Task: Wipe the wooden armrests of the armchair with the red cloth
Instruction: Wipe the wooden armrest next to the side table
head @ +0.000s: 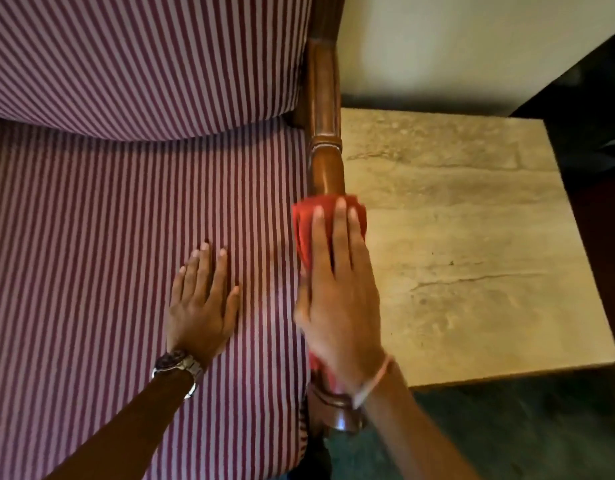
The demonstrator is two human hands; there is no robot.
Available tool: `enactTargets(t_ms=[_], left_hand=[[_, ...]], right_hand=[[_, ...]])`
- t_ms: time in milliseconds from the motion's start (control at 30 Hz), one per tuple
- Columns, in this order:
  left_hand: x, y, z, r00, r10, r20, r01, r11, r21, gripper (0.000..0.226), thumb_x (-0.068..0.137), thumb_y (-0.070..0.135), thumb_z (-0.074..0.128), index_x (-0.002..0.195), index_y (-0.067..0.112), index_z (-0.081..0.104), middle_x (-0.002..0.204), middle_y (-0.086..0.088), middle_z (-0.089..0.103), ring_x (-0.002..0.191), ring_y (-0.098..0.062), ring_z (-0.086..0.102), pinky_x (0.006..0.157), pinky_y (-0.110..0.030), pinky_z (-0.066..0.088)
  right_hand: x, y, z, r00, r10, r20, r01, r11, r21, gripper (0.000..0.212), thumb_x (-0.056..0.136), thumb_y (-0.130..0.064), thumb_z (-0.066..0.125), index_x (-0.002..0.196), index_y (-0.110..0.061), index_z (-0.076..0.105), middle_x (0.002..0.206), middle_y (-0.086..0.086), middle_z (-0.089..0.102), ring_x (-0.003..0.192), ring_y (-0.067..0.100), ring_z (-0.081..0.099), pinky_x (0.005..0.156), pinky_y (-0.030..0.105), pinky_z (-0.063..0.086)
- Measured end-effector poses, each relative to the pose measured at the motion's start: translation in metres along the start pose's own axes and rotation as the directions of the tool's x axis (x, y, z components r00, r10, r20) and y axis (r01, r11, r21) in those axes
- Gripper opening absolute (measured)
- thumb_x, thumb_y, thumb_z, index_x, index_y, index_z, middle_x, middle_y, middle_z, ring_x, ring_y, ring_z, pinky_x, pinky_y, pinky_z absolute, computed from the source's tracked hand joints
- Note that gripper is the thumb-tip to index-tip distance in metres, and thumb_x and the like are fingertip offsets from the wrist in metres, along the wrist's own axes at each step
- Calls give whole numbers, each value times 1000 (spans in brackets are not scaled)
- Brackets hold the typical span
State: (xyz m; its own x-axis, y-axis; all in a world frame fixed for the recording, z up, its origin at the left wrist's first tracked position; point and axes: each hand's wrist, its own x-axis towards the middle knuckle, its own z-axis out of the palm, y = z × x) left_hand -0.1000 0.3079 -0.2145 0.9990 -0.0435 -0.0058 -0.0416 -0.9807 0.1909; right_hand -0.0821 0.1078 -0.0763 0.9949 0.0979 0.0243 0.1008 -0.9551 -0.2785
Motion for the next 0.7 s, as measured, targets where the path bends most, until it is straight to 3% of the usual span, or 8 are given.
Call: enactTargets(t_ms=[167,400,533,600,700], left_hand=[[-4,-4,4,1000,23,-20,-23,1000,-6,65,102,42,31,157,6,31,164,-23,27,153,-36,28,123,-55,28],[-2,-6,15,999,8,-40,-8,1000,1,66,103,45,26,159,11,24,167,-20,22,154,-33,25,125,-51,25],[-4,-9,18,1000,12,-28,-12,1000,7,67,104,47,22,160,11,22,167,-19,20,155,-33,23,125,-52,23],[-3,-7,15,1000,6,-26,-6,1000,12,67,103,46,24,160,11,22,167,-20,21,155,-34,24,125,-52,24],[-3,-4,12,1000,1,-28,-1,1000,8,66,103,43,28,159,9,25,166,-20,22,154,-34,24,124,-53,25]], right_hand=[[124,1,-8,999,43,2,-43,998,-37,72,103,-28,41,164,-13,4,173,16,0,161,33,0,131,46,16],[-15,-6,7,999,22,-47,-25,998,-63,85,91,-29,50,164,-15,9,174,12,6,162,27,5,131,45,12],[63,-4,3,1000,6,-26,-7,999,-54,80,95,-26,51,164,-13,11,173,16,8,161,32,7,131,50,19],[121,-4,-3,999,36,-23,-37,996,-79,77,100,-28,47,164,-11,7,173,17,5,161,34,4,132,48,14],[130,-2,-3,998,64,-26,-66,995,-68,71,105,-32,40,164,-11,4,173,16,1,161,33,0,132,46,13]])
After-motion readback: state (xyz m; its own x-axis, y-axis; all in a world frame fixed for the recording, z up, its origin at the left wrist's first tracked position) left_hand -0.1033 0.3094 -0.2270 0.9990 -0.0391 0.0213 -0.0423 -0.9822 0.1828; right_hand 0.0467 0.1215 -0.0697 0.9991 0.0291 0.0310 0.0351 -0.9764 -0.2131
